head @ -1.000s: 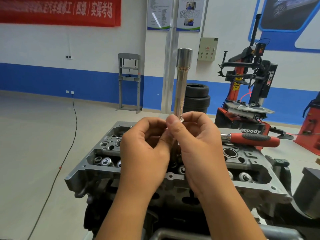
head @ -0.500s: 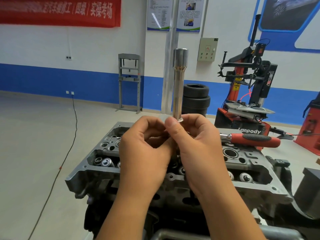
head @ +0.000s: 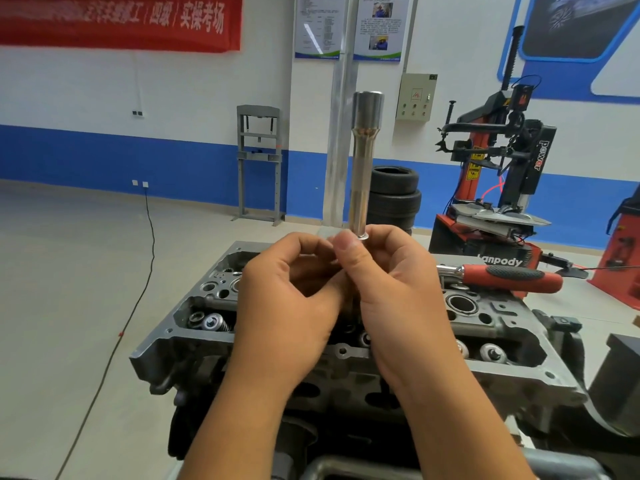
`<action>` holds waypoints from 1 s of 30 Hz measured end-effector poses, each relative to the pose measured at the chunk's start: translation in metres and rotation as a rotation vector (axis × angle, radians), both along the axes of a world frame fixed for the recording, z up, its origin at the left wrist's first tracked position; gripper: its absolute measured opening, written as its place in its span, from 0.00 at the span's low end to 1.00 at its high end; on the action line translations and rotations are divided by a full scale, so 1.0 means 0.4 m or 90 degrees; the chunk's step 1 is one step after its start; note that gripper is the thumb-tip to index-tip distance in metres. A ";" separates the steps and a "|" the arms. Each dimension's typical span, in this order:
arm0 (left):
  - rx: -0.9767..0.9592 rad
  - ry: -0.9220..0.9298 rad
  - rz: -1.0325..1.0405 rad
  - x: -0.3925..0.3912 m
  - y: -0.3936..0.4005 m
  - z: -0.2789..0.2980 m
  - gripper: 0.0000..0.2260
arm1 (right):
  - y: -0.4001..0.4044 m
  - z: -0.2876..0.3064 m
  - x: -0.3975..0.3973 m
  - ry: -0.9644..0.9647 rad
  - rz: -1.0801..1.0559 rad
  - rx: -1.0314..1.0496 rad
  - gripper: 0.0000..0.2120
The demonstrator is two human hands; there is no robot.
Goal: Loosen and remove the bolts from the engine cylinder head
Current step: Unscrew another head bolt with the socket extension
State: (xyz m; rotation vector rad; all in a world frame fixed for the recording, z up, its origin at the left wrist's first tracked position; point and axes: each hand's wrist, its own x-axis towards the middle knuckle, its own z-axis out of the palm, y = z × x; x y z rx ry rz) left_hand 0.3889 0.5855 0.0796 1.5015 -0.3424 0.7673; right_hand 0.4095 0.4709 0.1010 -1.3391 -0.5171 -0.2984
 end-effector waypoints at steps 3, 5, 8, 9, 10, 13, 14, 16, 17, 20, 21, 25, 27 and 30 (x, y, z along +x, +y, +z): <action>0.004 0.016 -0.089 -0.005 0.009 0.007 0.10 | -0.003 -0.001 0.000 -0.001 0.028 -0.024 0.08; 0.009 0.025 -0.048 -0.001 0.008 0.005 0.12 | -0.002 0.003 -0.002 0.010 0.049 -0.008 0.08; 0.004 0.024 0.029 0.008 0.000 -0.002 0.13 | 0.001 0.001 0.001 0.005 0.010 0.026 0.11; 0.000 0.024 0.041 0.009 0.000 -0.004 0.12 | 0.001 -0.002 0.003 0.003 -0.006 0.033 0.11; -0.004 0.024 0.046 0.010 0.002 -0.005 0.12 | 0.002 -0.003 0.004 0.001 -0.016 0.033 0.10; -0.008 0.023 -0.025 0.008 0.006 -0.002 0.12 | 0.002 -0.004 0.003 -0.006 -0.008 0.003 0.05; -0.007 0.021 -0.060 0.006 0.007 0.001 0.11 | 0.001 -0.005 0.002 -0.009 0.001 -0.006 0.05; -0.005 0.018 -0.087 0.001 0.006 0.006 0.09 | -0.002 -0.004 0.001 -0.008 0.025 -0.007 0.08; -0.007 0.017 -0.081 0.001 0.005 0.006 0.09 | -0.002 -0.002 0.001 -0.004 0.035 -0.001 0.09; -0.002 0.006 -0.019 0.002 0.002 0.004 0.09 | 0.001 0.001 0.000 -0.010 0.029 0.018 0.10; 0.002 0.001 -0.004 0.003 0.000 0.003 0.09 | 0.001 0.000 0.001 -0.017 0.013 0.025 0.11; -0.016 -0.016 -0.010 0.008 -0.004 -0.001 0.09 | 0.001 -0.004 0.001 -0.034 -0.013 0.023 0.14; -0.017 -0.007 -0.038 0.006 -0.002 0.002 0.09 | 0.001 -0.005 0.001 -0.040 -0.010 0.013 0.10; -0.015 0.017 -0.100 0.002 0.001 0.008 0.08 | 0.002 -0.002 0.002 -0.050 -0.012 -0.004 0.10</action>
